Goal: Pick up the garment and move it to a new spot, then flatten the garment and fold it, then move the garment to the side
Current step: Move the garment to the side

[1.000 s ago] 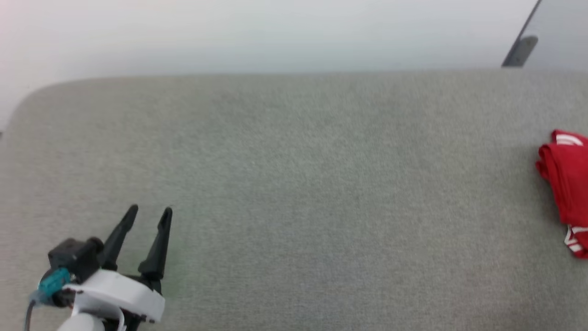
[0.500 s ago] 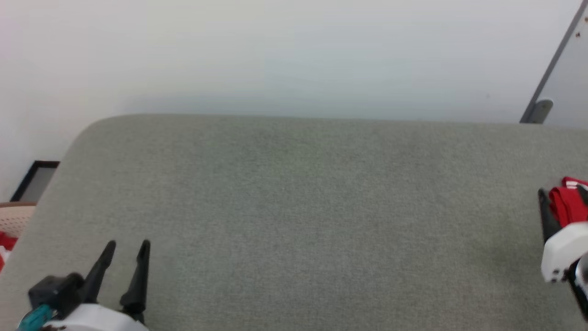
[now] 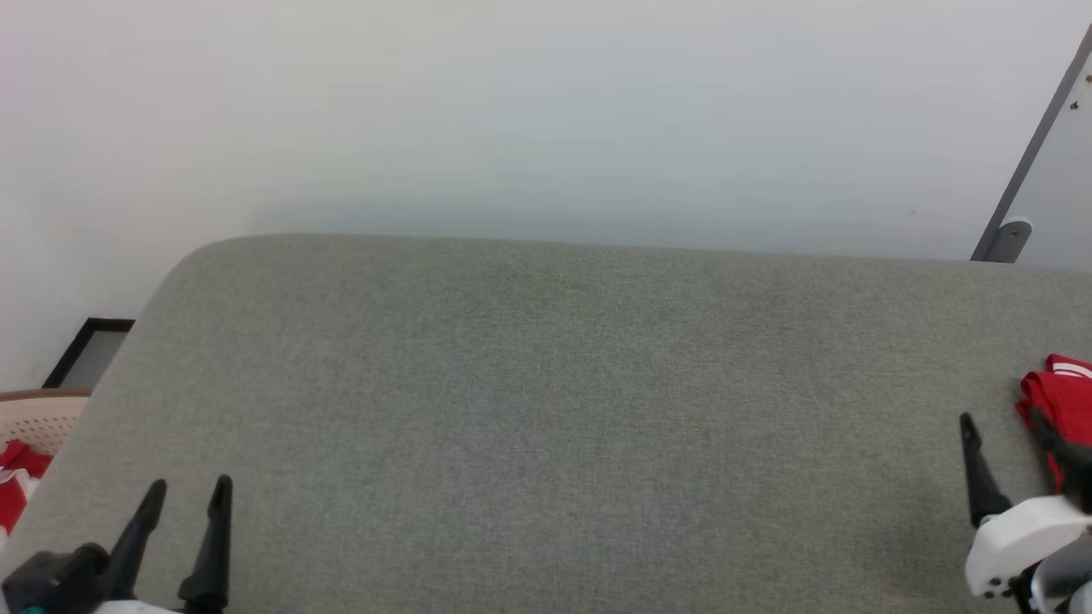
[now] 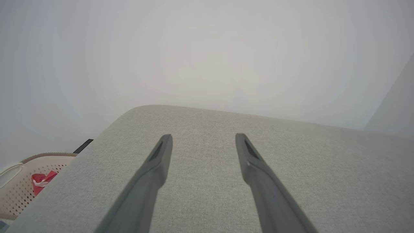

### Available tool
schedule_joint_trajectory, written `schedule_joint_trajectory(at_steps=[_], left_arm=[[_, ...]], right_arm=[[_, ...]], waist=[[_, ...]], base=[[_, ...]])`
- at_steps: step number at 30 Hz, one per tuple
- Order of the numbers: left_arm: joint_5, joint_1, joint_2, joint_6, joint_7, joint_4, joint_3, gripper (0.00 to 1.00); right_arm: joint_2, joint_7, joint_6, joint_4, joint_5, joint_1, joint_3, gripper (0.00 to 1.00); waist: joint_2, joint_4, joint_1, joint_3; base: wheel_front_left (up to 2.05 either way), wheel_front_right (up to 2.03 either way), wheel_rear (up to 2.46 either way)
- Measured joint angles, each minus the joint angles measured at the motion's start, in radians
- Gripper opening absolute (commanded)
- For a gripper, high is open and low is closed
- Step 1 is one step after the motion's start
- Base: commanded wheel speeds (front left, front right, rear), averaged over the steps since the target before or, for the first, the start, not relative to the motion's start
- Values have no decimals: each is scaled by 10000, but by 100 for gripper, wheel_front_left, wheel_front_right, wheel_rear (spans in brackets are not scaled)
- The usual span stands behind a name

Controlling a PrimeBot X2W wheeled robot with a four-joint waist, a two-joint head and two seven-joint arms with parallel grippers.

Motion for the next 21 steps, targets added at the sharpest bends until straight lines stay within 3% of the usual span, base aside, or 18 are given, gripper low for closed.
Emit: schedule_joint_trajectory(at_steps=[11, 21], left_arm=[[284, 185, -234, -428, -2, 228, 472, 100], [514, 192, -414, -727, -2, 608, 732, 100]], right_arm=[[867, 127, 0, -1931, -297, 1441, -188, 100], [1137, 73, 0, -2587, -320, 2046, -198, 100]], waist=[[0, -87, 0, -66], [0, -221, 1, -7]], base=[[0, 0, 0], [0, 0, 0]])
